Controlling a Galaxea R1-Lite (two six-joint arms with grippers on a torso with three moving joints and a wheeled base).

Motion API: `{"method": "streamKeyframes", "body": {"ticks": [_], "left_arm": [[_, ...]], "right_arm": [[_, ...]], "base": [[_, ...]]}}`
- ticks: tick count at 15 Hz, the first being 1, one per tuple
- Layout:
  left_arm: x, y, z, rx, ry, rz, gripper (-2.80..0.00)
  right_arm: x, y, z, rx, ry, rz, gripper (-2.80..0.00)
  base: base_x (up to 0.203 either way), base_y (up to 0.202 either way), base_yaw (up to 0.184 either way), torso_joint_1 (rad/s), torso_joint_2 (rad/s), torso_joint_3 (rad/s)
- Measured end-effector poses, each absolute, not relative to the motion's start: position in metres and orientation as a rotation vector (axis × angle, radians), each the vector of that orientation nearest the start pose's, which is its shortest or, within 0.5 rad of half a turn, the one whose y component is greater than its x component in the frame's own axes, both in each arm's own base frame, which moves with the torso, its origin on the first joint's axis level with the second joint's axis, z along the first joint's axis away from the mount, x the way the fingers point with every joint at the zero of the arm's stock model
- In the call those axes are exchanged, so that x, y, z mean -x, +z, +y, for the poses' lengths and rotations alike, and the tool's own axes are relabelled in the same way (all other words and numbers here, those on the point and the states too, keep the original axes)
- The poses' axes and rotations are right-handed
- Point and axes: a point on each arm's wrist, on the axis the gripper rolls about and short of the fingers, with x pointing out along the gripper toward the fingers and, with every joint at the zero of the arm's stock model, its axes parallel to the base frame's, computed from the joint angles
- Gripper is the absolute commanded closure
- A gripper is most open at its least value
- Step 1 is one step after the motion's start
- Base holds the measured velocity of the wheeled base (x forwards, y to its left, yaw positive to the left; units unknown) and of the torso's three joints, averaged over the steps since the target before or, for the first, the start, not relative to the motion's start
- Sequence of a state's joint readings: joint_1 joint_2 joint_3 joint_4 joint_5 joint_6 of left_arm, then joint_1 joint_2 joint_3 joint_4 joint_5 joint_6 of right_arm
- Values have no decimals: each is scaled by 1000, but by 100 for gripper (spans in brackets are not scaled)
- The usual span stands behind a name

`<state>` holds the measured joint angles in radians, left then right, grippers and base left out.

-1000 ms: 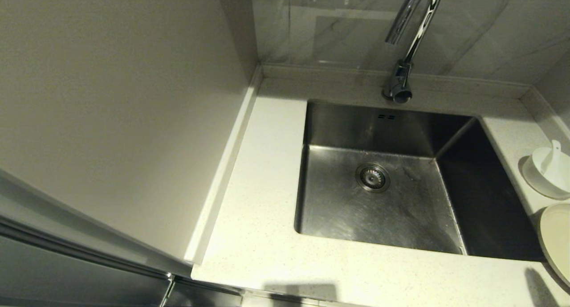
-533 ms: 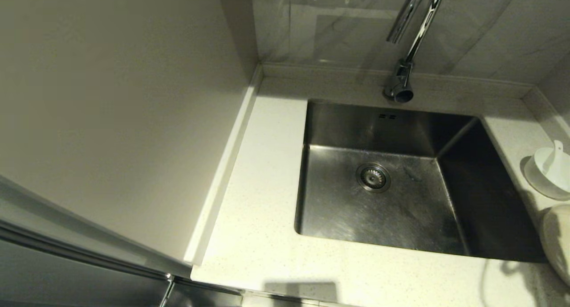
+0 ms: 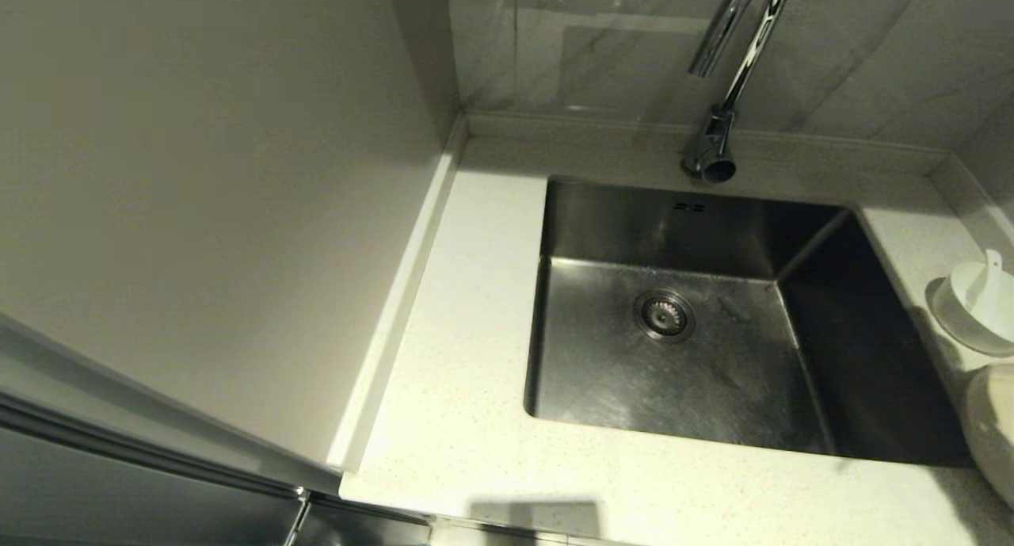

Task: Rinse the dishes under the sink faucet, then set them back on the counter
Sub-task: Put a plate into the sink

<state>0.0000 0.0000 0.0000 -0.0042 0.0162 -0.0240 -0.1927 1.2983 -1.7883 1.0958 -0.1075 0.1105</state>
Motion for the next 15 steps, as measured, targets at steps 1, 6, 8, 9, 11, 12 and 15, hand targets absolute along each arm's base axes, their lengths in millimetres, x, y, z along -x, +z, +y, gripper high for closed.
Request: {"method": "streamKeyframes", "body": {"ticks": [1, 6, 8, 9, 11, 12, 15], "left_arm": [[23, 76, 0, 24, 16, -4, 0], [23, 76, 0, 24, 16, -4, 0], [23, 76, 0, 24, 16, -4, 0], [23, 76, 0, 24, 16, -4, 0], [23, 76, 0, 24, 16, -4, 0], [23, 76, 0, 24, 16, -4, 0], [23, 76, 0, 24, 16, -4, 0]], "right_arm": [[-129, 378, -32, -130, -331, 634, 0], [-156, 340, -64, -35, -372, 876, 0], [-157, 325, -74, -56, -403, 943, 0], [-157, 318, -77, -69, -415, 969, 0], [-161, 305, -83, -87, -435, 994, -280], [-164, 299, -86, -95, -447, 997, -280], [-172, 287, -91, -110, -452, 1021, -280]], "base": [[0, 0, 0, 0, 0, 0], [0, 0, 0, 0, 0, 0], [0, 0, 0, 0, 0, 0], [0, 0, 0, 0, 0, 0], [0, 0, 0, 0, 0, 0], [0, 0, 0, 0, 0, 0], [0, 0, 0, 0, 0, 0]]}}
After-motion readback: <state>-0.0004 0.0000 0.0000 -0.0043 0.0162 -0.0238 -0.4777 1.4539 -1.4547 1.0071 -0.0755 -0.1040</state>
